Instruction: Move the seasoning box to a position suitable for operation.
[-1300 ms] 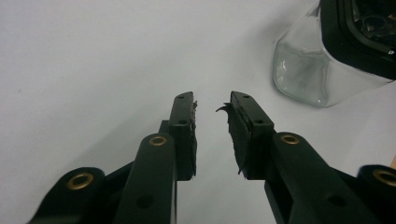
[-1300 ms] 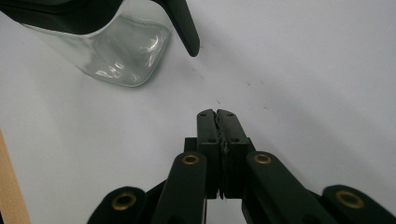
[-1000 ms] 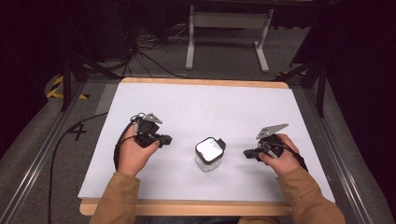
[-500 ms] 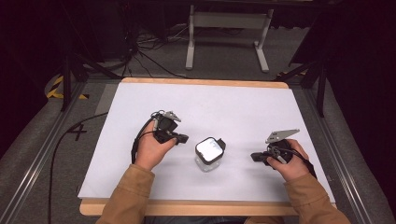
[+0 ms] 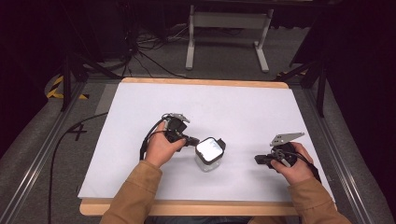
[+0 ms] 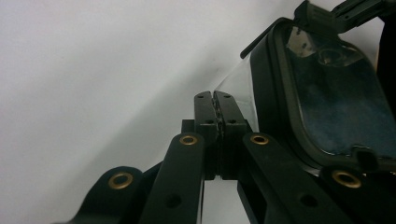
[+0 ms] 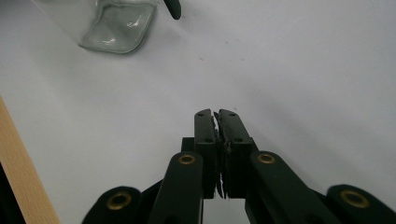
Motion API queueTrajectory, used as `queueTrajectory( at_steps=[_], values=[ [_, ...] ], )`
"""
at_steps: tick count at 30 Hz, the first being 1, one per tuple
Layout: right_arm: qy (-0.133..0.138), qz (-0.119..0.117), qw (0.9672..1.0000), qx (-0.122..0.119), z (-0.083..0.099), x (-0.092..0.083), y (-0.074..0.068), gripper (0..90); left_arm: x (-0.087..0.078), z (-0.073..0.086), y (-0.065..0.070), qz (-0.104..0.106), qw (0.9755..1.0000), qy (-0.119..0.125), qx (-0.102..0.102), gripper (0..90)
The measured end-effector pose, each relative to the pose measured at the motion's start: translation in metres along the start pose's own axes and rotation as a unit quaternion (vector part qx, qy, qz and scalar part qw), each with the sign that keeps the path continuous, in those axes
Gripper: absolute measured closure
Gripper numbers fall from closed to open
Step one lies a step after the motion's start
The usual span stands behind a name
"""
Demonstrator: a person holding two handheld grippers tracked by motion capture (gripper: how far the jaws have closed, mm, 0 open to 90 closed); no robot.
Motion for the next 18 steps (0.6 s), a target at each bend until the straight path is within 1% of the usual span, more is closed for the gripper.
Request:
queueTrajectory(
  at_steps=[1,3,5,6,10,12,13,15,17,18],
  values=[
    [0.000,0.001,1.0000,-0.002,0.0004,0.0000,0.0004,87.2,0.0015,0.0000,0.0000,0.000,1.0000,-0.001,-0.001,89.7],
    [0.001,0.003,1.0000,-0.003,0.0007,-0.0005,0.0011,87.0,0.0035,0.0004,0.0005,0.006,0.9999,-0.006,-0.007,89.7],
    [0.000,0.003,1.0000,-0.001,0.0008,-0.0007,0.0014,86.8,0.0035,0.0004,0.0005,0.006,0.9999,-0.006,-0.007,89.8],
    [0.000,0.005,1.0000,-0.003,0.0010,-0.0001,0.0019,86.7,0.0054,0.0007,0.0013,0.009,0.9998,-0.012,-0.009,89.8],
    [0.000,0.001,1.0000,-0.001,0.0001,0.0003,0.0003,86.6,0.0065,0.0024,0.0013,0.003,0.9996,-0.027,-0.010,89.9],
    [-0.001,0.001,1.0000,-0.002,-0.0001,0.0005,-0.0001,86.6,0.0064,0.0027,0.0010,0.003,0.9996,-0.026,-0.010,89.9],
    [-0.001,0.000,1.0000,-0.004,-0.0005,0.0011,-0.0006,86.5,0.0056,0.0035,0.0010,0.005,0.9994,-0.031,-0.011,89.9],
    [-0.001,0.001,1.0000,-0.007,-0.0009,0.0018,-0.0006,86.3,0.0052,0.0044,0.0017,0.006,0.9993,-0.034,-0.011,90.0],
    [-0.002,-0.001,1.0000,-0.006,-0.0014,0.0021,-0.0010,86.3,0.0049,0.0047,0.0019,0.004,0.9993,-0.037,-0.009,90.0],
    [-0.001,-0.003,1.0000,-0.005,-0.0019,0.0022,-0.0015,86.3,0.0045,0.0054,0.0029,0.006,0.9991,-0.041,-0.011,90.0]
  ],
)
Point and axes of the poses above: each handheld gripper's, and its own axes: x roughly forward along the jaws, z roughly out of its underside, y roughly to its right, the point moved 3 cm from there along x, roughly forward along the jaws, and after that the axes turned 11 degrees about z, right-handed, at the moved point
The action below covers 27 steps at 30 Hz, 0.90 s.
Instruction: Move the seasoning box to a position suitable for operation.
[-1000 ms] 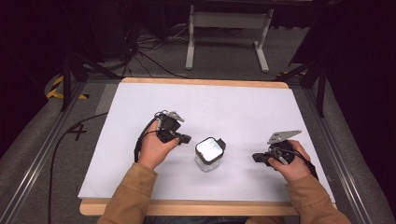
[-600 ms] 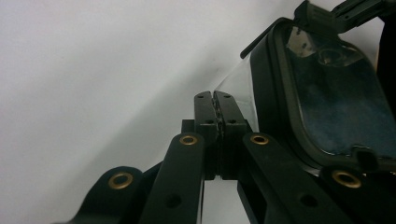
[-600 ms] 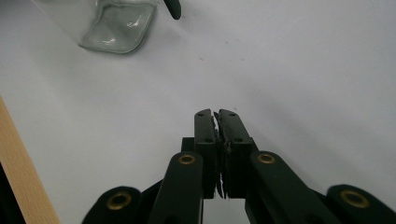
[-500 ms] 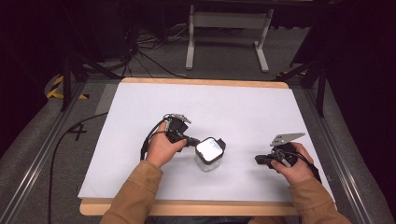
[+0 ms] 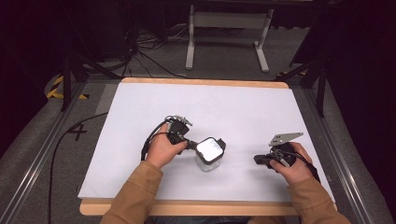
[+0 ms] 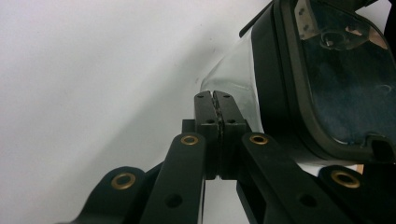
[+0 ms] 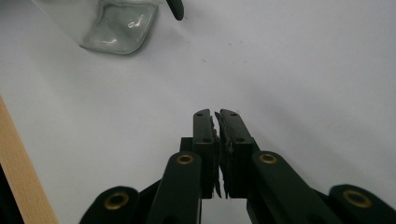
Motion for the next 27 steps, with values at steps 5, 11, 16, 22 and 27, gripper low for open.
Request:
queueTrajectory(
  at_steps=[5,11,16,22,27],
  values=[
    [0.001,-0.002,1.0000,-0.007,-0.003,0.003,-0.001,86.1,-0.001,0.004,0.005,0.003,0.9998,-0.019,0.000,89.9],
    [0.003,-0.007,0.9999,-0.014,-0.007,0.005,-0.004,85.9,-0.001,0.008,0.011,-0.003,0.9986,-0.051,0.009,89.8],
    [0.002,-0.011,0.9998,-0.016,-0.009,0.006,-0.006,85.9,-0.001,0.011,0.014,0.002,0.9979,-0.065,0.008,89.8],
    [0.003,-0.011,0.9997,-0.020,-0.011,0.007,-0.007,85.9,0.002,0.013,0.019,0.013,0.9950,-0.098,0.011,89.8],
    [0.001,-0.012,0.9997,-0.020,-0.011,0.008,-0.007,85.1,0.006,0.013,0.024,0.023,0.9926,-0.118,0.016,89.8]
  ],
)
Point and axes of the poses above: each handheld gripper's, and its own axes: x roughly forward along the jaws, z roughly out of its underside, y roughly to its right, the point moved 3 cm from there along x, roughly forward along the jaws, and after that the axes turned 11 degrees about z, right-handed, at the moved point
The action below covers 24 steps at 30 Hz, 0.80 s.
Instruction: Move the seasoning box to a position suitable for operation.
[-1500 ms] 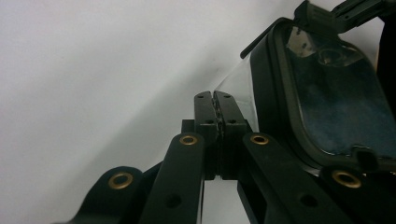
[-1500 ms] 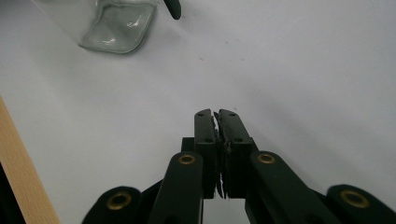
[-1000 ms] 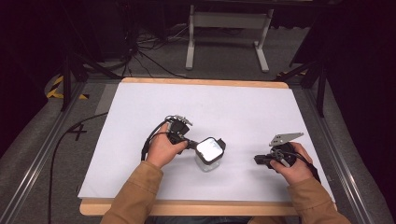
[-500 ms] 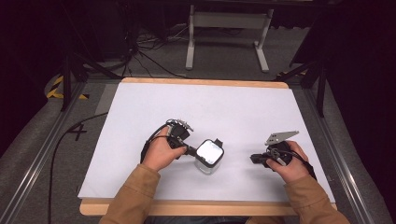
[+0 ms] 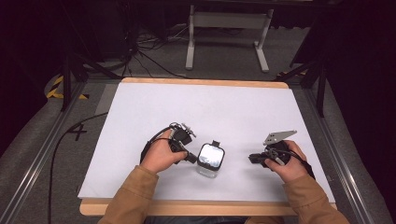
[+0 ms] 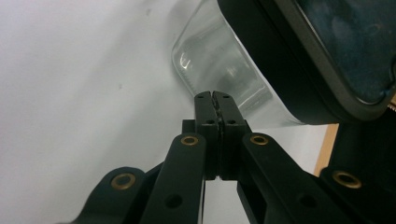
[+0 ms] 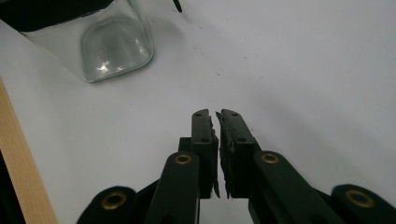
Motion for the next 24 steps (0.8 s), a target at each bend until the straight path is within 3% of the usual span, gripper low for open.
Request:
queueTrajectory(
  at_steps=[6,13,22,23,24],
  values=[
    [0.001,0.000,1.0000,0.001,0.000,-0.001,0.000,85.2,0.007,-0.002,0.005,0.011,0.9998,-0.016,0.007,89.8],
    [0.004,0.002,1.0000,0.000,0.001,-0.002,0.001,85.2,0.015,-0.007,0.016,0.021,0.9984,-0.041,0.032,89.7],
    [0.004,0.001,1.0000,0.004,0.002,-0.003,0.001,85.1,0.017,-0.009,0.017,0.022,0.9985,-0.039,0.032,85.3],
    [0.003,0.002,1.0000,0.005,0.002,-0.003,0.001,85.1,0.012,-0.010,0.015,0.004,0.9991,-0.024,0.034,81.5],
    [0.003,0.002,1.0000,0.005,0.002,-0.003,0.001,85.1,0.012,-0.010,0.015,0.004,0.9991,-0.024,0.034,80.4]
  ],
)
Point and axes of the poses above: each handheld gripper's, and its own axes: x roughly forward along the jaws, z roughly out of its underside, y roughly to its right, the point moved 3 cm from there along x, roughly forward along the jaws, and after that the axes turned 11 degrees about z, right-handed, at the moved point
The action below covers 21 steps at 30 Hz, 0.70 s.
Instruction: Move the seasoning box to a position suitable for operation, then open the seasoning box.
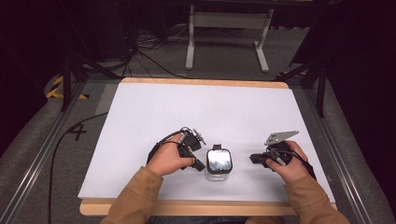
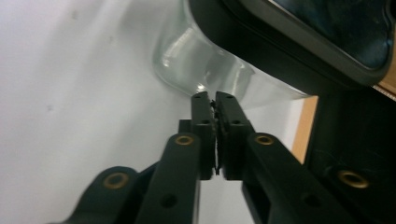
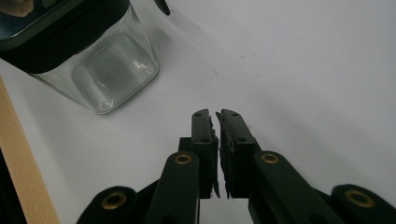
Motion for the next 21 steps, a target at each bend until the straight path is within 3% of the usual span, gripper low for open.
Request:
queueTrajectory(
  at_steps=[3,6,8,10,11,16,20,21],
  values=[
    [0.001,0.001,1.0000,0.001,0.001,-0.001,0.001,85.1,-0.012,0.000,0.000,-0.014,0.9997,0.017,-0.006,79.7],
    [0.002,0.004,1.0000,0.003,0.003,-0.003,0.003,85.1,-0.026,-0.003,0.003,-0.029,0.9983,0.050,-0.006,79.1],
    [0.001,0.004,1.0000,0.008,0.004,-0.004,0.002,85.1,-0.030,-0.004,0.004,-0.030,0.9979,0.057,0.000,79.3],
    [0.003,0.010,0.9999,0.007,0.007,-0.006,0.004,85.1,-0.040,-0.010,0.009,-0.037,0.9950,0.092,0.014,80.0],
    [0.003,0.010,0.9999,0.007,0.007,-0.006,0.004,85.1,-0.040,-0.010,0.009,-0.037,0.9950,0.092,0.014,80.4],
    [0.003,0.016,0.9997,0.019,0.014,-0.012,0.005,85.1,-0.048,-0.024,0.018,-0.042,0.9871,0.147,0.049,81.2],
    [0.006,0.023,0.9995,0.022,0.017,-0.015,0.005,85.0,-0.049,-0.033,0.022,-0.052,0.9785,0.188,0.068,81.1],
    [0.006,0.024,0.9994,0.023,0.018,-0.016,0.006,84.9,-0.049,-0.034,0.022,-0.053,0.9776,0.191,0.071,81.4]
  ],
)
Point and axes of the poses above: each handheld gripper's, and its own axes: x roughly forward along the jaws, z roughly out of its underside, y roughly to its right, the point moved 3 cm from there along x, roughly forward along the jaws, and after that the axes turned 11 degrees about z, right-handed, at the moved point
